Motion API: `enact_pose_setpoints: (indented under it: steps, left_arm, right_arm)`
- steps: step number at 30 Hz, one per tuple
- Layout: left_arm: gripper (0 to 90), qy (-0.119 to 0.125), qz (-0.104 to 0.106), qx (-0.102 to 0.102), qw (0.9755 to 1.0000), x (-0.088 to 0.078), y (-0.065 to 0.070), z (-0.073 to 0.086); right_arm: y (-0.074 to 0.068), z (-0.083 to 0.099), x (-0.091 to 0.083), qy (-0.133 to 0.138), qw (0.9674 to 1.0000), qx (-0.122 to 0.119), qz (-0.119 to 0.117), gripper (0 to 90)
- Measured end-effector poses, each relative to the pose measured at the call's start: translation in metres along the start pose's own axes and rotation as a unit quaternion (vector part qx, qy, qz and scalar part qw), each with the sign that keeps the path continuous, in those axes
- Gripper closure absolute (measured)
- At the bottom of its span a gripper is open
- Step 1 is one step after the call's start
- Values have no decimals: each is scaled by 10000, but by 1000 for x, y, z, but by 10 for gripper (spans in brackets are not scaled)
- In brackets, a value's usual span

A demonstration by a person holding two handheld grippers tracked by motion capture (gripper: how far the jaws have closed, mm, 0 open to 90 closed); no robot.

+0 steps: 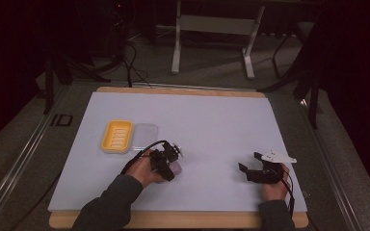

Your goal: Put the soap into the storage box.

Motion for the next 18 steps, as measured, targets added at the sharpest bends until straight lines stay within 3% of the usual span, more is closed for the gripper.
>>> enact_pose_setpoints:
  steps: [7, 18]
  left_arm:
    - [443, -301, -8, 287, 9991, -1, 1, -5]
    - [480, -602, 57, 386, 9974, 7, 0, -10]
  right_arm:
    - [0, 0, 0, -3, 10000, -7, 1, 164]
    - [0, 0, 0, -10, 10000, -6, -4, 164]
Point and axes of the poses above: each handheld gripper's, and its own axes: x roughly forward along the jaws, z roughly out of its underside, y roughly to its right, the point moved 4 cm from there along x, roughly forward along the jaws, and after that the axes turned 11 degrees about x, right-handed, at the moved point
